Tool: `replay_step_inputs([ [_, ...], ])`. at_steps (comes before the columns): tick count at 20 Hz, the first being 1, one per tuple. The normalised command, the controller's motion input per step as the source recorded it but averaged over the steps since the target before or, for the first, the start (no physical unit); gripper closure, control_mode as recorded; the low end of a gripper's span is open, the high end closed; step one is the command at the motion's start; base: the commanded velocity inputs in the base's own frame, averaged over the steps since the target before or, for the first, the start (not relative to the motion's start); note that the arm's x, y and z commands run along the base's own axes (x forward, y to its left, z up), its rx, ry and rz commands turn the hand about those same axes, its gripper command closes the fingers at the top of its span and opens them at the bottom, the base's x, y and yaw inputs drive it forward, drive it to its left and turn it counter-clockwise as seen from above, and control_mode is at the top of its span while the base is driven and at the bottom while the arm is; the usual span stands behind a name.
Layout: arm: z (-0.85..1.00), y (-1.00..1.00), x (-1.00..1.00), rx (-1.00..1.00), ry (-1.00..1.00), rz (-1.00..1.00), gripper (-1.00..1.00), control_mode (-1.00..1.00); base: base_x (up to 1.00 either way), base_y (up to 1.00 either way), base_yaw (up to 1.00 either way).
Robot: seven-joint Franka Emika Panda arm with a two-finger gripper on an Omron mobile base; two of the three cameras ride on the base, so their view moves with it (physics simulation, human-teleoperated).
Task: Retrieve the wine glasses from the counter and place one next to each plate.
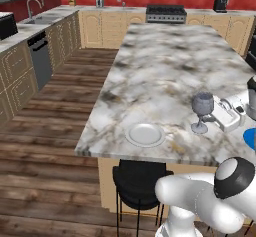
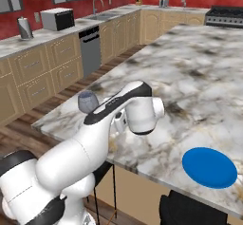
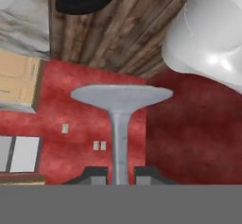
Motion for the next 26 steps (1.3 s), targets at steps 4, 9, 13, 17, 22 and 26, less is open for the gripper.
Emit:
replay_step_inputs([
  [4, -0.23, 0.00, 0.15, 0.00, -0.09, -0.27, 1.00, -1.00, 0.00, 0.00, 0.00],
  [9, -0.25, 0.00, 0.19, 0.00, -0.02, -0.28, 1.00, -1.00, 0.00, 0.00, 0.00],
  [13, -0.14, 0.00, 0.23, 0.00, -0.02, -0.12, 1.00, -1.00, 0.00, 0.00, 0.00],
  [17, -0.27, 0.00, 0.20, 0.02, -0.01, 0.00, 1.00, -1.00, 0.00, 0.00, 0.00],
  [22, -0.33, -0.19, 0.14, 0.02, -0.01, 0.00, 1.00, -1.00, 0.00, 0.00, 0.00],
  [26, -0.21, -0.25, 0.26, 0.03, -0.02, 0.00, 1.00, -1.00, 0.00, 0.00, 0.00],
])
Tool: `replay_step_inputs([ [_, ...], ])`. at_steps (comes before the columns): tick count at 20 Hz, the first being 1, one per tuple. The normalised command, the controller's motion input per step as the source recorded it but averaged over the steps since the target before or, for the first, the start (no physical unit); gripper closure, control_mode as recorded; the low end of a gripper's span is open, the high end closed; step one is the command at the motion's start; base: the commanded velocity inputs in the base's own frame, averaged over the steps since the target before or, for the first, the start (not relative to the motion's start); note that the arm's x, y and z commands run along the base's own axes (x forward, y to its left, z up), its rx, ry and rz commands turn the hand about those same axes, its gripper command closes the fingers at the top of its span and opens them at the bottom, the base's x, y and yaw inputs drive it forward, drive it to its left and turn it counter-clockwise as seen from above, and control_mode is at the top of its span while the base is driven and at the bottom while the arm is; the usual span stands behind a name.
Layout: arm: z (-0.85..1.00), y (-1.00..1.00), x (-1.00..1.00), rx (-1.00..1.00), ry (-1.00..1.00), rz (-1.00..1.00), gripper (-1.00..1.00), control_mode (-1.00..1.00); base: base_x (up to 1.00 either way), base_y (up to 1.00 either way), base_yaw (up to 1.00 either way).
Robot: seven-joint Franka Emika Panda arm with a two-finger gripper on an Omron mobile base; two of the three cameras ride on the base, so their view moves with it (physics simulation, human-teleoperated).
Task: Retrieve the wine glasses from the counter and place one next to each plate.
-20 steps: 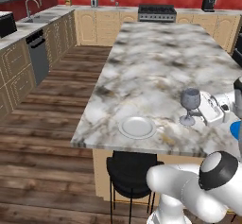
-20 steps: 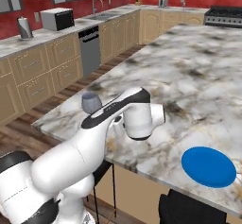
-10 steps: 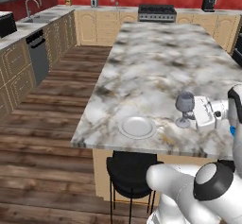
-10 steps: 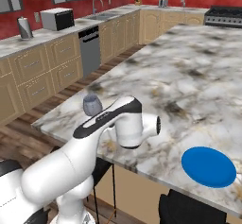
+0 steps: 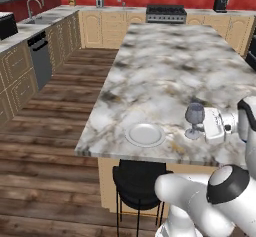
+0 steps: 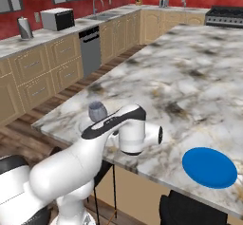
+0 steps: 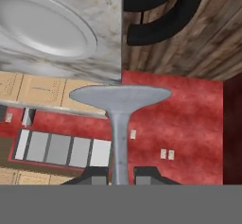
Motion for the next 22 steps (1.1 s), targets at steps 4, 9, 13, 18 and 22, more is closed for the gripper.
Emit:
replay_step_inputs([
  [4, -0.23, -0.03, 0.29, 0.02, -0.01, 0.01, 1.00, -1.00, 0.00, 0.00, 0.00],
  [9, -0.24, -0.02, 0.31, 0.03, 0.00, 0.01, 1.00, -1.00, 0.00, 0.00, 0.00],
  [13, -0.22, -0.09, 0.32, 0.04, 0.00, 0.00, 1.00, -1.00, 0.00, 0.00, 0.00],
  [18, -0.33, -0.04, 0.26, 0.05, 0.00, 0.01, 1.00, -1.00, 0.00, 0.00, 0.00],
  [22, -0.31, -0.09, 0.23, 0.05, 0.00, 0.02, 1.00, -1.00, 0.00, 0.00, 0.00],
])
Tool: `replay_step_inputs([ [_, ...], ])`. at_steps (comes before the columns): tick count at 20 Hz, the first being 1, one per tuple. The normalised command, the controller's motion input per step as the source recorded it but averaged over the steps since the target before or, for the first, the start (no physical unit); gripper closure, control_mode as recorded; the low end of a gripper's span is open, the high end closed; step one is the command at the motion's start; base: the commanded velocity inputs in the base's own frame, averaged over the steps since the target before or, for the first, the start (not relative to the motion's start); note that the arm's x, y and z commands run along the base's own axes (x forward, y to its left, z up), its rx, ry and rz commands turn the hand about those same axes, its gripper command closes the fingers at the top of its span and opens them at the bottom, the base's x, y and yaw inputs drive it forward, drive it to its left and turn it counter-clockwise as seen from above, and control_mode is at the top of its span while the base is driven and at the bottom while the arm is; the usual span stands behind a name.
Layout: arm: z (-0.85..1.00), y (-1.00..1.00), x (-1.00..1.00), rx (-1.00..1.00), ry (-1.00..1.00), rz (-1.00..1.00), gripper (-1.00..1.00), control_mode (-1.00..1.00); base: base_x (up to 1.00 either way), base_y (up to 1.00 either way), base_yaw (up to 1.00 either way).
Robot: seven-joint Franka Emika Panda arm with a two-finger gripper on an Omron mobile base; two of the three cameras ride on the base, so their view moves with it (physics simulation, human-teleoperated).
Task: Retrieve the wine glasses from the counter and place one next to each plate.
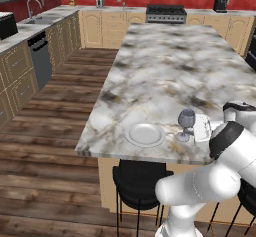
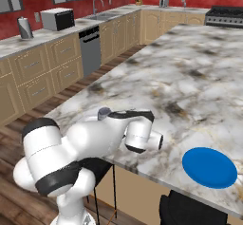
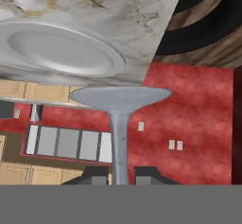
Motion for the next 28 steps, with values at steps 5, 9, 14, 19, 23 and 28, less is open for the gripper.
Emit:
replay_step_inputs([
  [5, -0.28, -0.10, 0.28, 0.05, 0.00, 0.02, 1.00, -1.00, 0.00, 0.00, 0.00],
  [9, -0.30, -0.05, 0.35, 0.05, 0.00, 0.01, 1.00, -1.00, 0.00, 0.00, 0.00],
  [14, -0.23, -0.06, 0.38, 0.03, 0.00, 0.01, 1.00, -1.00, 0.00, 0.00, 0.00],
  [19, -0.26, -0.12, 0.35, 0.01, 0.00, 0.02, 1.00, -1.00, 0.00, 0.00, 0.00],
  [23, -0.30, -0.12, 0.31, 0.00, 0.00, 0.03, 1.00, -1.00, 0.00, 0.00, 0.00],
  [28, -0.30, -0.06, 0.31, 0.01, 0.00, 0.02, 1.00, -1.00, 0.00, 0.00, 0.00],
])
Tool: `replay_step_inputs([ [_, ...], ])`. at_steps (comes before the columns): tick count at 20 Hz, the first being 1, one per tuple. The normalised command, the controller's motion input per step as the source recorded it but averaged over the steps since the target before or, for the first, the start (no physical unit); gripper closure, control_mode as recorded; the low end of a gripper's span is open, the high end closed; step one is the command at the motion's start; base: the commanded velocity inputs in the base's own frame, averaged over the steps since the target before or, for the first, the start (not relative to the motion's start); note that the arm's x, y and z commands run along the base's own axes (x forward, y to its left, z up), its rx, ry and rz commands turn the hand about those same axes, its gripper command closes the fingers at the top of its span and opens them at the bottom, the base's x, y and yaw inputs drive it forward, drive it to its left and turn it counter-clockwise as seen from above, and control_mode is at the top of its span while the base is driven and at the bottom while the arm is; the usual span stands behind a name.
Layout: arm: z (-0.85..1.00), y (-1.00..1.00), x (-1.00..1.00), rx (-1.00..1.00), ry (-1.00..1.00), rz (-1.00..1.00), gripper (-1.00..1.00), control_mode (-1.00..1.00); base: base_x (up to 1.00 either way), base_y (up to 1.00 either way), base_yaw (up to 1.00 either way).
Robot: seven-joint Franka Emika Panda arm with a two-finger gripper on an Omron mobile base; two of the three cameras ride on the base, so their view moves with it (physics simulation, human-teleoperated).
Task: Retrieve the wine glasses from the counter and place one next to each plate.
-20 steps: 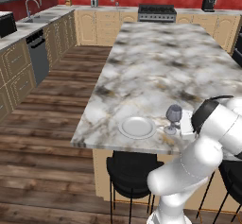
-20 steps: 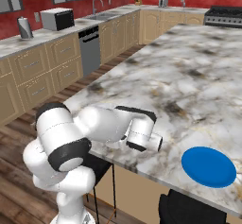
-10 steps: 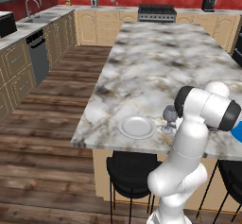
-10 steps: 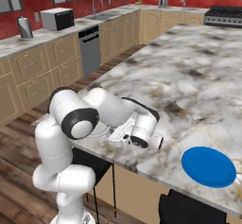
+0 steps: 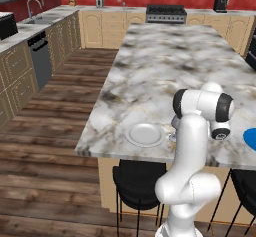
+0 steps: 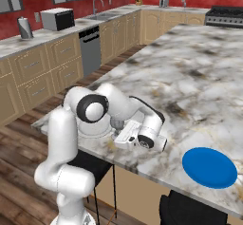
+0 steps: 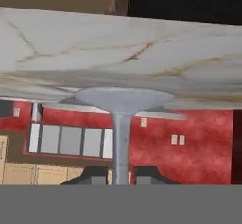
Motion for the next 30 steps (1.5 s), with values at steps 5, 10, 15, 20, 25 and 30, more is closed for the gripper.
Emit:
replay_step_inputs([
  [5, -0.30, -0.03, 0.35, 0.01, 0.00, 0.01, 1.00, -1.00, 0.00, 0.00, 0.00],
  [10, -0.26, 0.00, 0.14, 0.00, -0.06, 0.03, -1.00, -1.00, 0.00, 0.00, 0.00],
  [15, -0.08, 0.07, -0.03, -0.03, -0.31, 0.09, -1.00, -1.00, 0.00, 0.00, 0.00],
  [20, 0.00, -0.06, 0.00, -0.01, -0.16, 0.04, -1.00, -1.00, 0.00, 0.00, 0.00],
  [25, 0.00, -0.37, 0.00, 0.02, 0.00, 0.00, -1.00, -1.00, 0.00, 0.00, 0.00],
  [30, 0.54, -0.28, -0.54, 0.03, -0.03, 0.00, -1.00, -1.00, 0.00, 0.00, 0.00],
])
